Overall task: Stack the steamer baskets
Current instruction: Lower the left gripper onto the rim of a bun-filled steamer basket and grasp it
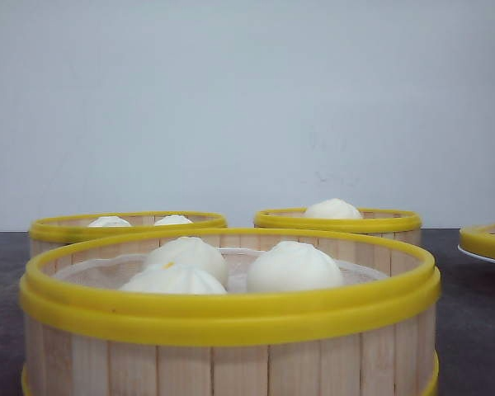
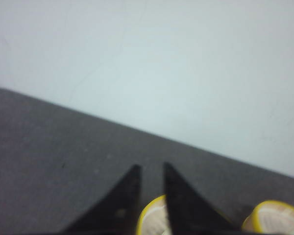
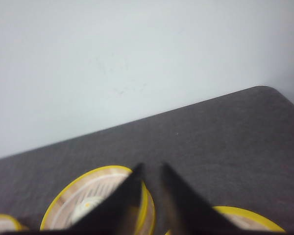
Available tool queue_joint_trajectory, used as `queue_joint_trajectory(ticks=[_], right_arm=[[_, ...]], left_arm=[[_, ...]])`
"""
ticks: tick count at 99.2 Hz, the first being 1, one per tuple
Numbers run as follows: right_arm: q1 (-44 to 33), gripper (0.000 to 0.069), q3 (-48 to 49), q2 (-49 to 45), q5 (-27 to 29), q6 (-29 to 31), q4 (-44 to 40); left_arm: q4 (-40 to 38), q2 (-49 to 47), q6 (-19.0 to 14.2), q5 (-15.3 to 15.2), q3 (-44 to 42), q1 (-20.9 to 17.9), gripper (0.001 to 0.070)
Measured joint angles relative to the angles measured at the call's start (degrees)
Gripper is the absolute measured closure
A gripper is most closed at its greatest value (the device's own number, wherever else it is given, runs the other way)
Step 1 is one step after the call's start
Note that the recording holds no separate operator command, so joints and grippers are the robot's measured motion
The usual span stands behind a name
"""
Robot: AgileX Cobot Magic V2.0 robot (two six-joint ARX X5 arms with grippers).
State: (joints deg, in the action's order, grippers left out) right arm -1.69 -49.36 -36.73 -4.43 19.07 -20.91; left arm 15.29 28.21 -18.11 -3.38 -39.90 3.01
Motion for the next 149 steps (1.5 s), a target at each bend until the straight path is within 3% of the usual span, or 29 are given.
queue_joint_trajectory(ticks=[9, 17, 36, 53, 98, 125, 142, 149], right_arm=[[1.3, 0.0325, 0.0, -1.6, -0.3, -0.5, -1.2], [2.4, 0.0265, 0.0, -2.8, -0.5, -0.7, -1.6], [4.5, 0.0245, 0.0, -2.7, -0.5, -0.7, -1.5], [5.6, 0.0245, 0.0, -2.7, -0.5, -0.7, -1.5], [6.3, 0.0245, 0.0, -2.7, -0.5, -0.7, -1.2], [6.3, 0.0245, 0.0, -2.7, -0.3, -0.8, -1.1], [6.3, 0.0245, 0.0, -2.7, -0.1, -0.9, -1.1], [6.3, 0.0245, 0.0, -2.7, -0.1, -0.9, -1.1]], left_arm=[[-0.2, 4.5, 0.7, 1.3, -0.2, 0.0, 0.0313], [-0.7, 9.4, 0.8, 3.4, -0.2, 0.0, 0.025], [-1.8, 21.4, 0.8, 7.7, -0.9, 0.2, 0.0313], [0.0, 33.3, 0.8, 10.3, -8.4, 1.0, 0.0321], [25.2, 64.3, 3.5, 9.5, -34.8, 1.9, 0.0323], [26.8, 71.8, 3.5, 9.3, -35.9, 1.9, 0.0331], [26.0, 72.0, 3.5, 8.4, -35.9, 1.9, 0.0457], [25.7, 72.0, 3.5, 7.5, -35.9, 2.0, 0.0479]])
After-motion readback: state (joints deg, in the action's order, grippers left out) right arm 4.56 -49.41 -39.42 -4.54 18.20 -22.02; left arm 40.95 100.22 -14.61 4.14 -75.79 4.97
